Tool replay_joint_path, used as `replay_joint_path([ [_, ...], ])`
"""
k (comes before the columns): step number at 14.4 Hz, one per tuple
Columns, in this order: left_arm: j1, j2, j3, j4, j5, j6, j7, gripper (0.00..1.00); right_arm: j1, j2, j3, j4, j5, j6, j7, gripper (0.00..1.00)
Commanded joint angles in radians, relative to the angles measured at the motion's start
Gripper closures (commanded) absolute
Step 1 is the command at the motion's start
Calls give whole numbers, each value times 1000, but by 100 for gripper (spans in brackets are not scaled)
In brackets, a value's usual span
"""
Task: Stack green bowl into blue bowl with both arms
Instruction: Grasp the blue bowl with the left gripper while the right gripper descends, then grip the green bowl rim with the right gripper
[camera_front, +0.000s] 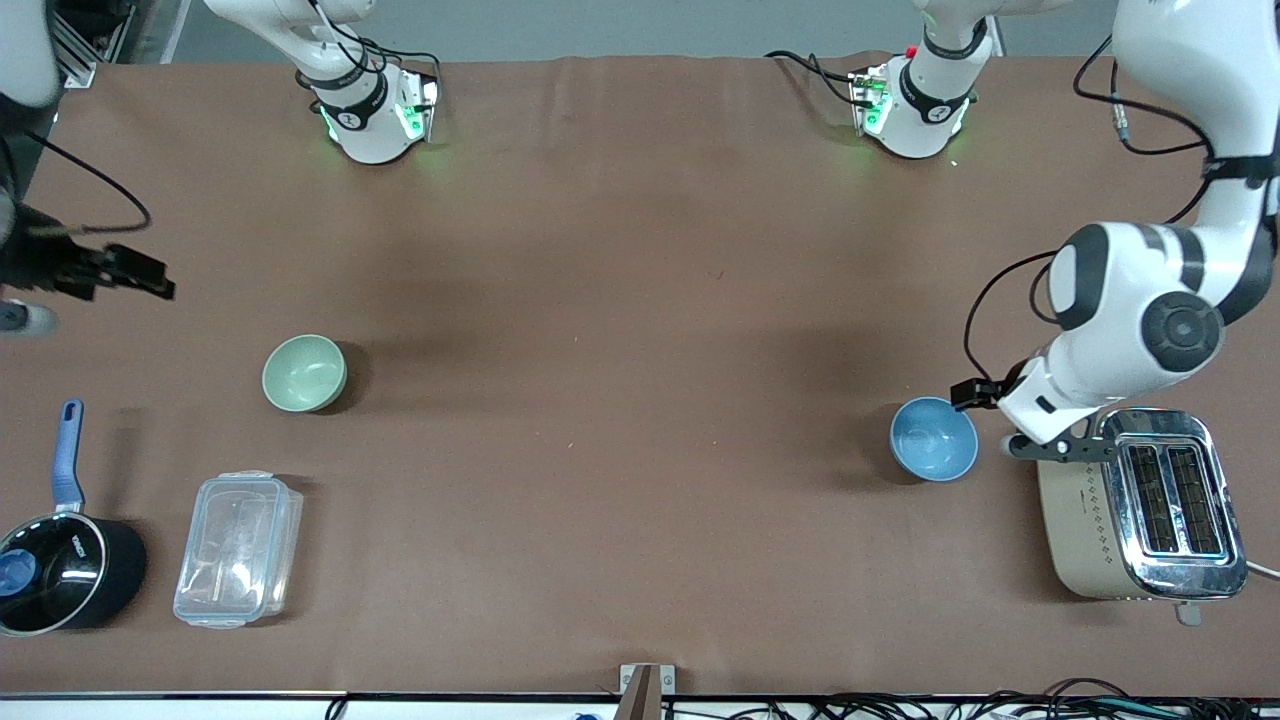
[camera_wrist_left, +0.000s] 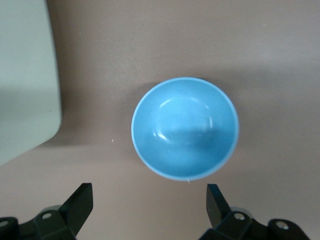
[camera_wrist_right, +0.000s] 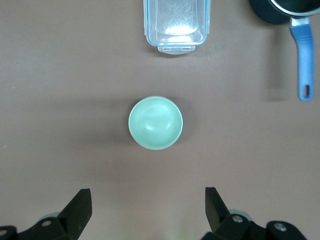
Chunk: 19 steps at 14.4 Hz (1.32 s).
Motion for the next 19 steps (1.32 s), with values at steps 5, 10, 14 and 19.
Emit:
replay_joint_path([
  [5,28,138,2,-50,25,228,-26,17,-7,-35,-5,-512,-47,571,-31,0],
  [10,45,164,-1,-37,11,237,-58,92,-8,90,-7,-663,-51,914,-31,0],
  [14,28,167,-28,9,-62,213,-222,100,-10,167,-20,-691,-84,1048,-61,0],
  [19,31,150,-138,72,-136,146,-281,100,-8,177,-34,-722,-85,1084,-106,0],
])
